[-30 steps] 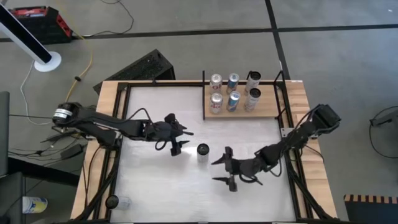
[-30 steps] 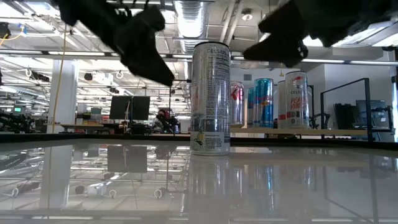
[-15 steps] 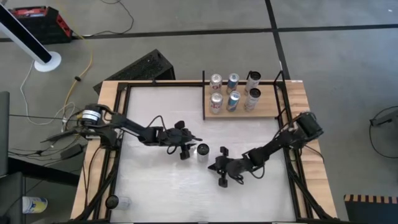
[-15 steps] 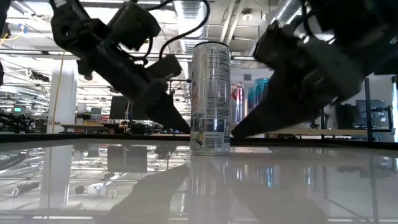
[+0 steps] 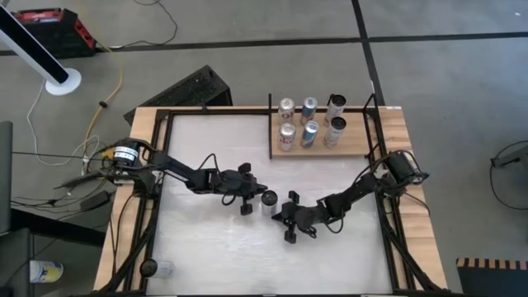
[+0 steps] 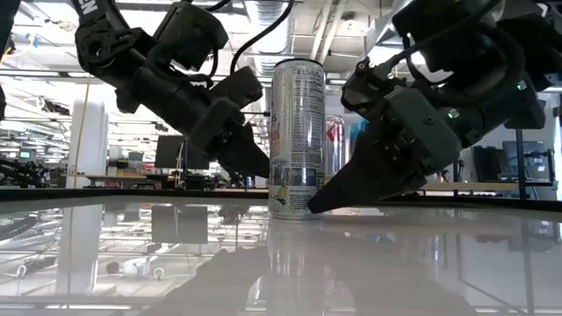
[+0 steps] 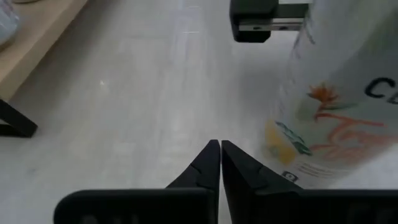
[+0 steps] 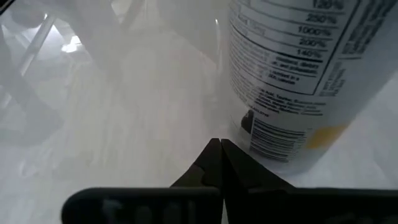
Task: Place canned beverage on shelf
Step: Put the top white-yellow soda can on the shelf
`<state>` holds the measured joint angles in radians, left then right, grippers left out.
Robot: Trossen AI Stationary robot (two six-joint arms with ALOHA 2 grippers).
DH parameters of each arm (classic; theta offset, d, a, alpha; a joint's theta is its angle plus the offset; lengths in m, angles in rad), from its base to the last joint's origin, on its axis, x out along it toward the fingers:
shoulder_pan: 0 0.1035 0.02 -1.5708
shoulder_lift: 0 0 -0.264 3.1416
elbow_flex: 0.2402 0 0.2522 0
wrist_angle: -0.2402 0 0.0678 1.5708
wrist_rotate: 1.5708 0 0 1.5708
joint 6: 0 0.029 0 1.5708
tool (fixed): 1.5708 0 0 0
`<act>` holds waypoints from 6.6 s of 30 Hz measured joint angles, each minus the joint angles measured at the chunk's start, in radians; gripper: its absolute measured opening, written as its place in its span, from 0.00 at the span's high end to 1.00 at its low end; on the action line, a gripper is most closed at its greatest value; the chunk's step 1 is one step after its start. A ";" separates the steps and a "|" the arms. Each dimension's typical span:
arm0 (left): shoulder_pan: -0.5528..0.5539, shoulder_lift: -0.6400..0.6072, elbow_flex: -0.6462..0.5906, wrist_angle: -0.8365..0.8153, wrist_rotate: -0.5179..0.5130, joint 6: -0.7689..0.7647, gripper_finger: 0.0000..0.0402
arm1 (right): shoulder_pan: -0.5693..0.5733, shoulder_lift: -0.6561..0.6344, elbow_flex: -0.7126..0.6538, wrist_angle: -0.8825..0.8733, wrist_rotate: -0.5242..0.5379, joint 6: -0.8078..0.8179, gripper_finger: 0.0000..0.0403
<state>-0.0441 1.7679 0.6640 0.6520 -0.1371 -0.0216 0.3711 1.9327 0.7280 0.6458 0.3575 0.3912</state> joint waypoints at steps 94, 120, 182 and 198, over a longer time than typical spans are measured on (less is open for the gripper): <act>-0.033 -0.001 0.003 -0.071 0.018 0.044 1.00 | -0.060 -0.244 0.000 -0.144 -0.251 -0.048 0.95; -0.051 -0.001 0.003 -0.045 0.085 0.020 1.00 | -0.118 -0.258 0.053 -0.476 -0.108 -0.023 0.95; -0.046 -1.049 -0.380 -0.277 -0.058 0.163 1.00 | -0.100 -0.423 0.359 -0.758 -0.017 -0.271 0.11; -0.046 -1.041 -0.380 -0.307 -0.052 0.158 1.00 | -0.126 -0.403 0.357 -0.812 -0.017 -0.200 0.11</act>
<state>-0.0898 0.7269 0.2840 0.3454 -0.1890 0.1364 0.2448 1.5302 1.0850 -0.1667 0.3401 0.1914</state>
